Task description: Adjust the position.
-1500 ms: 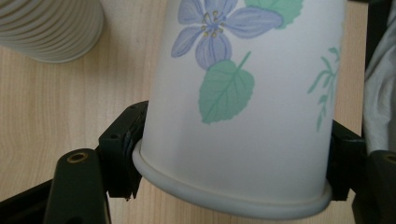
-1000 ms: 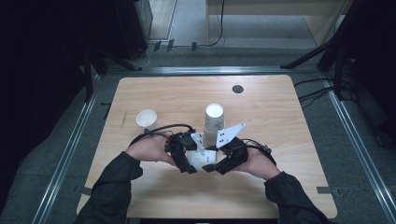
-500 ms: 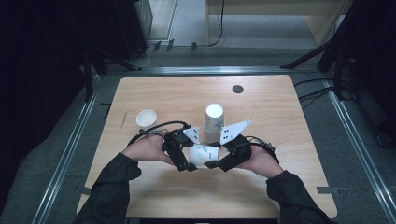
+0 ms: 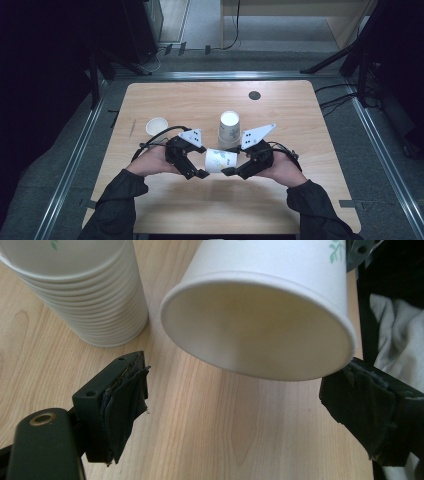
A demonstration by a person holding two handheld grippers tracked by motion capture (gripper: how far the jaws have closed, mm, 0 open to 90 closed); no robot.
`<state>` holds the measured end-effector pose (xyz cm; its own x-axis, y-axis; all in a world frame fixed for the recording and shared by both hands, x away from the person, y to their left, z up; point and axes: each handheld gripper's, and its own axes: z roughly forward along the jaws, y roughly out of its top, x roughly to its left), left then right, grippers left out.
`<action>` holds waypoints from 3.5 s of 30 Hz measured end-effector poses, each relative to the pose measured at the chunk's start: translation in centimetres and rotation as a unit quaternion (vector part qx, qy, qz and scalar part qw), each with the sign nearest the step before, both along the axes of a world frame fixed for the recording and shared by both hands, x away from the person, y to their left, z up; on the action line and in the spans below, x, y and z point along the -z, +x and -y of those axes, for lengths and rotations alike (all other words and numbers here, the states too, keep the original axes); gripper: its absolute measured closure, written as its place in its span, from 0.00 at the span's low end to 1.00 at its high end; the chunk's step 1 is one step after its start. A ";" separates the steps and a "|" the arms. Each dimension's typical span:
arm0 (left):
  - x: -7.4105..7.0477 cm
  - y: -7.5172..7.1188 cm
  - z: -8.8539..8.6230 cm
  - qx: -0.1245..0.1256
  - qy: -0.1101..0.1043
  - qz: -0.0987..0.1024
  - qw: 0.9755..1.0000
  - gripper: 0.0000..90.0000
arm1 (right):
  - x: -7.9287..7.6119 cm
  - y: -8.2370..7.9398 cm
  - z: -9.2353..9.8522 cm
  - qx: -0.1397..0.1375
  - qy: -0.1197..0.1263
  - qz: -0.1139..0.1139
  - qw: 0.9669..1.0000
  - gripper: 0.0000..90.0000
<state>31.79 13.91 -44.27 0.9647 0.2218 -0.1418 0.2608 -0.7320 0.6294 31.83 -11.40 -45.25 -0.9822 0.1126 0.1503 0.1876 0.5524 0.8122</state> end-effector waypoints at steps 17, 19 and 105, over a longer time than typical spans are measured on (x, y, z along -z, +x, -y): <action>1.1 -0.3 1.0 0.013 -0.058 -0.013 0.998 0.15 | -0.1 0.0 -0.3 -0.019 0.012 -0.014 1.000 0.38; 1.2 -0.4 1.2 0.018 -0.058 -0.012 0.998 0.16 | -0.1 -0.1 -0.4 -0.019 0.014 -0.015 1.000 0.38; -1.0 -0.1 4.1 0.056 0.126 0.011 0.990 0.27 | 1.9 -0.5 -1.1 0.002 -0.032 -0.009 0.999 0.31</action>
